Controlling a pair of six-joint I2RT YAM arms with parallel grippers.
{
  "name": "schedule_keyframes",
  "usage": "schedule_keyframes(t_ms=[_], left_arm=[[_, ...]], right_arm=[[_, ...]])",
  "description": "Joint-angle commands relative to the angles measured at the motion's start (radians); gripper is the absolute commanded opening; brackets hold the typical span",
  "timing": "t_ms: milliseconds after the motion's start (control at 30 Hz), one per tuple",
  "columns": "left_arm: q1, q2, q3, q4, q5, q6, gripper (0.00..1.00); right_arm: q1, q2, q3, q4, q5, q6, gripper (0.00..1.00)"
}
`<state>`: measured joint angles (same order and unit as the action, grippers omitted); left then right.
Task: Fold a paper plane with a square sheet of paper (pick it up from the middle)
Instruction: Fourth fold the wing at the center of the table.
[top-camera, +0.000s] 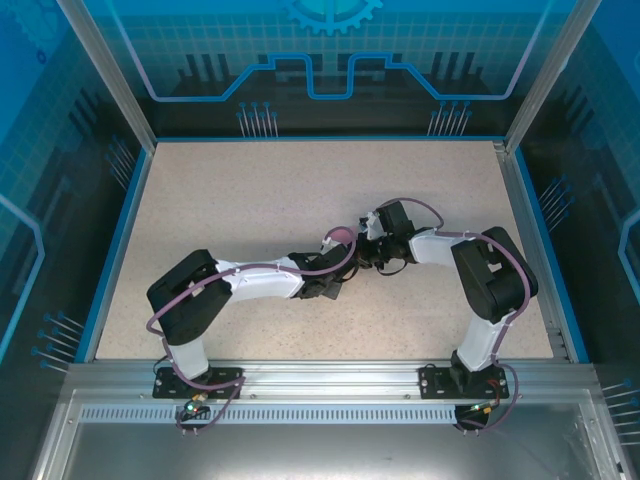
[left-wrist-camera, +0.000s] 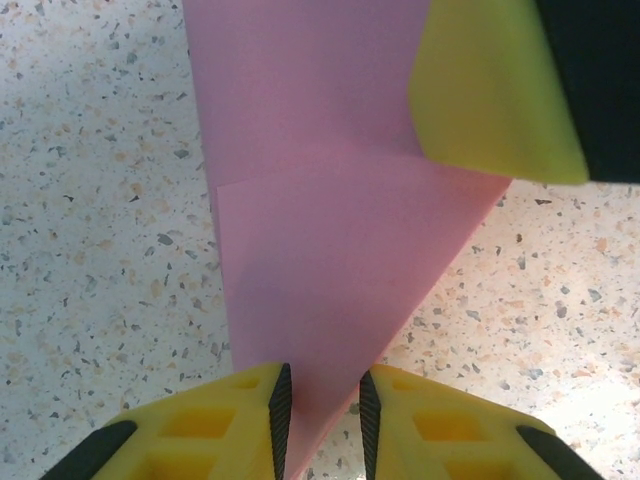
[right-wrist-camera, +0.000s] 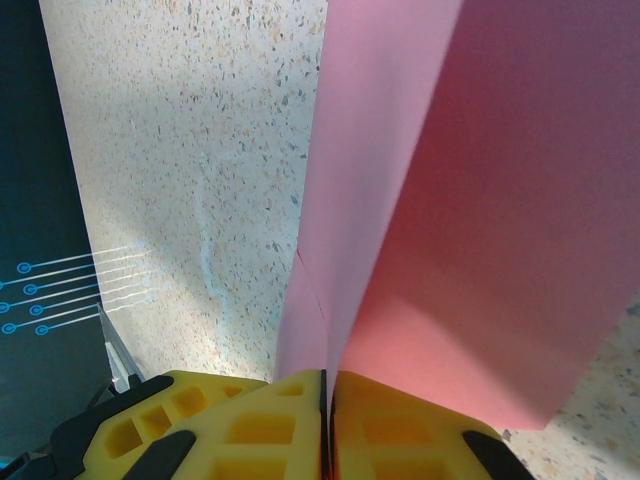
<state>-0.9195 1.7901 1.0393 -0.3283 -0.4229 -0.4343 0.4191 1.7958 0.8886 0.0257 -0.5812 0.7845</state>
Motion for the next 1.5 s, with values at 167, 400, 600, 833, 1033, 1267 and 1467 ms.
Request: schedule_keyframes(t_ms=[167,400,600,833,1033,1267,1467], left_arm=[[-0.007,0.019,0.019,-0.027,-0.035,0.024,0.25],[-0.008,0.019,0.016,-0.026,-0.030,0.018,0.19],[-0.007,0.022,0.014,-0.027,-0.028,0.004,0.11],[-0.003,0.010,0.006,-0.009,-0.005,-0.013,0.06],[0.048,-0.056,-0.057,0.089,0.145,-0.014,0.04],[0.162,-0.132,-0.172,0.271,0.461,-0.046,0.05],[0.272,-0.134,-0.273,0.448,0.692,-0.123,0.05]], right_arm=[[0.010,0.012,0.019,-0.021,-0.020,-0.002,0.09],[0.010,0.013,0.023,-0.024,-0.021,-0.004,0.10],[0.010,0.016,0.022,-0.024,-0.021,-0.003,0.10],[0.009,-0.003,0.019,-0.031,-0.022,-0.009,0.13],[-0.033,-0.104,-0.003,-0.072,-0.007,-0.033,0.26],[-0.087,-0.259,-0.075,-0.130,-0.009,-0.083,0.38],[-0.072,-0.296,-0.096,-0.113,-0.033,-0.090,0.34]])
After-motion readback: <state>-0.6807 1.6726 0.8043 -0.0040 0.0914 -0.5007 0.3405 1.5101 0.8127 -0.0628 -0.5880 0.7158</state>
